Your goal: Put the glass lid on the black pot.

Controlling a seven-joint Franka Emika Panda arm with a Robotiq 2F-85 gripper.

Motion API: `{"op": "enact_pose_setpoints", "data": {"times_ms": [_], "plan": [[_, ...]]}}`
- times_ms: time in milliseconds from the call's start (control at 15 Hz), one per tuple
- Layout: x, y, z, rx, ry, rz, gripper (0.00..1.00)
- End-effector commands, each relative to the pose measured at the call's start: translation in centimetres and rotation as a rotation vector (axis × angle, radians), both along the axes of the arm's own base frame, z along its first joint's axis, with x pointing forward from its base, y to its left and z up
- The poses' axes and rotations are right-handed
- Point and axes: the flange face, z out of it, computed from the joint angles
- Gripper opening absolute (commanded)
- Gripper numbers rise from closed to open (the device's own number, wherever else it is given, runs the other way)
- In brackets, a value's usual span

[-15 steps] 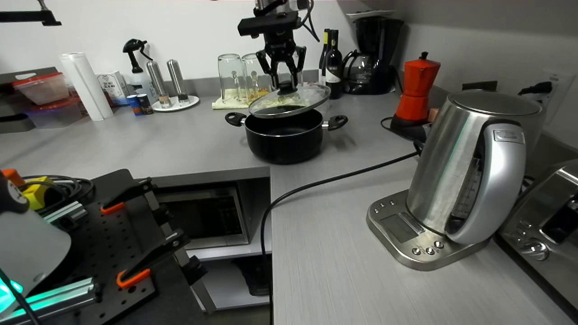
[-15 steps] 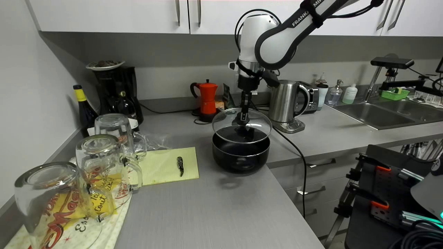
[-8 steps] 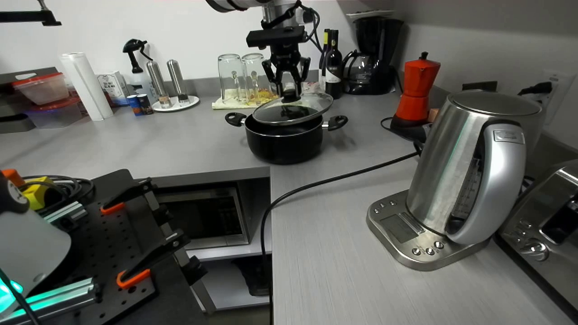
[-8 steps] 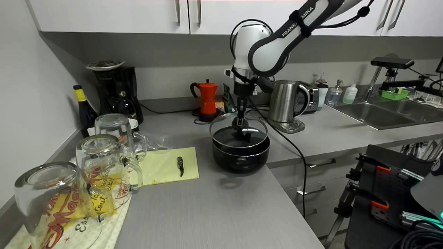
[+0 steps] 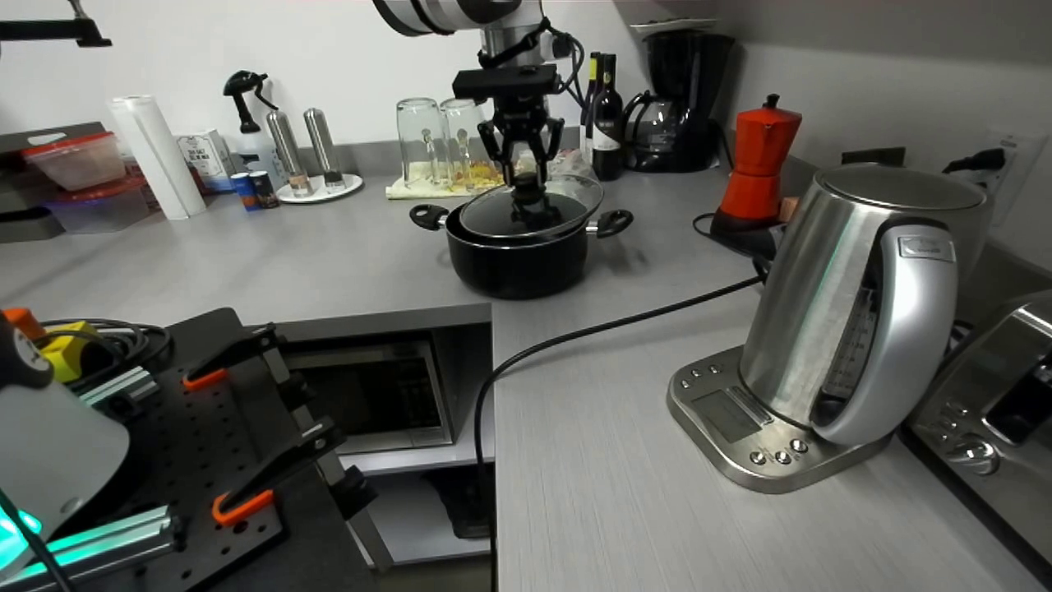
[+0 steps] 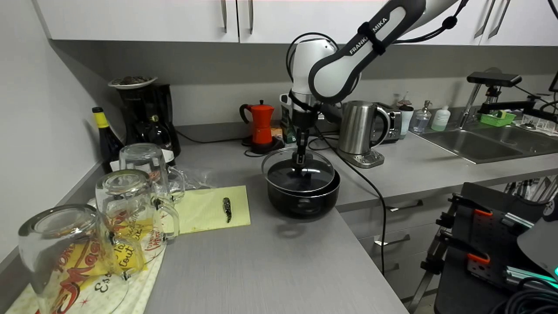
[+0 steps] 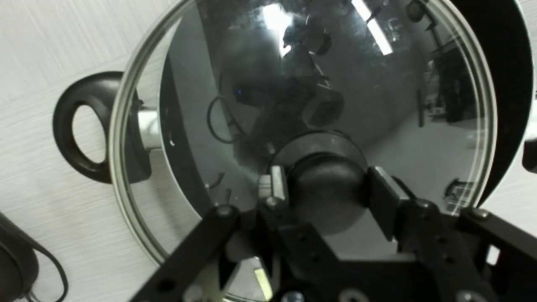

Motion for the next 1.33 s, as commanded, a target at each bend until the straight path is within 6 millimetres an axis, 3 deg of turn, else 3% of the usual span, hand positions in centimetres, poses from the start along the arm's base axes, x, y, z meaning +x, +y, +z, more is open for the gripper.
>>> {"op": "enact_pose_setpoints", "data": {"times_ms": [0,400,1000,1267], "plan": [[0.6,0.2,0.6,0.027,0.003,0.023,0.25],[0.2,0.4,0.7,0.035,0.007,0.034,0.25],[-1.8,2.4,0.5,0.061,0.023,0.076,0.25],[-1.9,2.0,0.2,0.073,0.032,0.067,0.25]]}}
